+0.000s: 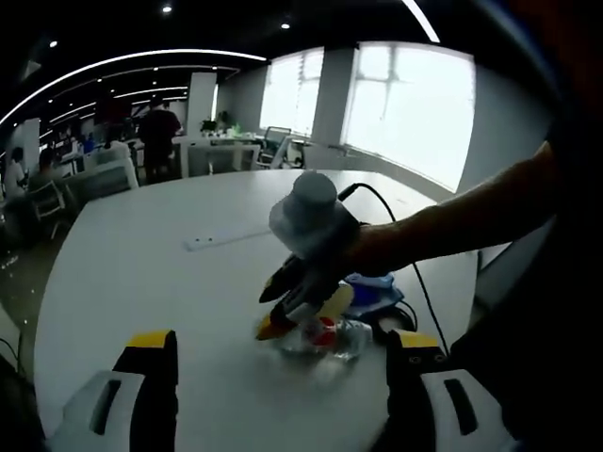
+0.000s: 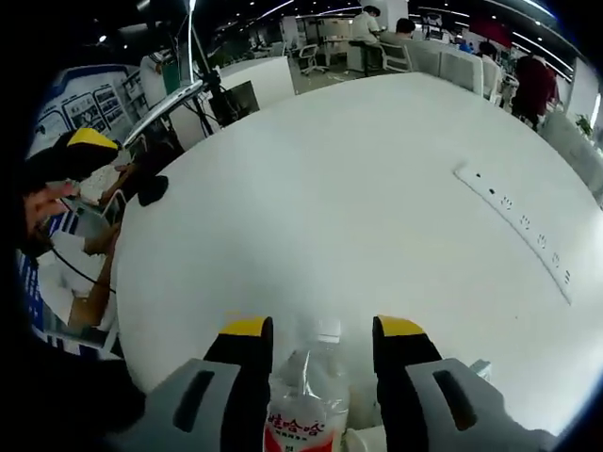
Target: Arrange the tabletop items into an orderly group along one side of the table until the central work area is clear of visible clutter.
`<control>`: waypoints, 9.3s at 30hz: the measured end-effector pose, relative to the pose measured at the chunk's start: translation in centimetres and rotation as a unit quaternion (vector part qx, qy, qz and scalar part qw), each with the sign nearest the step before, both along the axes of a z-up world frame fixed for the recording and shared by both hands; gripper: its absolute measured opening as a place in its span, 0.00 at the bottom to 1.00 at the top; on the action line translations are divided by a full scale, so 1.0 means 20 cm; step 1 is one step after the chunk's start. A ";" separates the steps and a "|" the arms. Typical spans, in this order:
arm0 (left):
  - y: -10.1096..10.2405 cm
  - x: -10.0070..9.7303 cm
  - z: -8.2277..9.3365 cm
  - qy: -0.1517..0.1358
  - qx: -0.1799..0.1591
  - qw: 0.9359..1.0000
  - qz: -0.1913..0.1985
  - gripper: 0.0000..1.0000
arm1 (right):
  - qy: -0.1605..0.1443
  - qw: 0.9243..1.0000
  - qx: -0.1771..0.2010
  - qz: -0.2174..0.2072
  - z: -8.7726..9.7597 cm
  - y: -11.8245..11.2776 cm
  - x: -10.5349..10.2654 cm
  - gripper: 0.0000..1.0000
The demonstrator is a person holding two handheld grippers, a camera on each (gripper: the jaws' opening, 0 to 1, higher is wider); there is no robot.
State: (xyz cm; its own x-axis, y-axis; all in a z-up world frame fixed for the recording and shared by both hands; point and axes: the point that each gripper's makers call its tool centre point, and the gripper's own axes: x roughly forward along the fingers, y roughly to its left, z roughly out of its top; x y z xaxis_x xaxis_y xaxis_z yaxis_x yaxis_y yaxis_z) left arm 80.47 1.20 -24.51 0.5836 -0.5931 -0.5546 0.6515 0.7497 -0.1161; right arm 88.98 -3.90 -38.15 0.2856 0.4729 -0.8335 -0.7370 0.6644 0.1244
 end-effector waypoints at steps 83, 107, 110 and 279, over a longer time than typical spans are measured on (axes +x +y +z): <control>-0.17 -0.27 0.04 -0.008 0.017 0.999 -0.030 0.88 | -0.126 0.988 0.077 -0.051 0.48 -0.30 -0.30 0.18; -0.30 -0.31 0.05 -0.010 0.021 0.998 -0.058 0.88 | -0.178 0.974 0.107 -0.087 0.61 -0.52 -0.45 0.17; -0.31 -0.30 0.05 -0.010 0.022 0.998 -0.061 0.88 | -0.179 0.974 0.108 -0.093 0.62 -0.53 -0.46 0.18; -0.93 -0.13 -0.10 -0.048 0.002 0.982 -0.185 0.21 | -0.119 0.938 0.108 -0.306 0.41 -1.35 -0.89 0.89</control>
State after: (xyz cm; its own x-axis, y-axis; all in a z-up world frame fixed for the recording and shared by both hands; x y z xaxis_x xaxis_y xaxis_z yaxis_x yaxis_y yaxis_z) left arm 77.83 -17.38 -26.58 0.3791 -0.7720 -0.5103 0.8867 0.4608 -0.0385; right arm 71.19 -30.86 -30.00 0.7246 0.3103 -0.6154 -0.2498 0.9504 0.1852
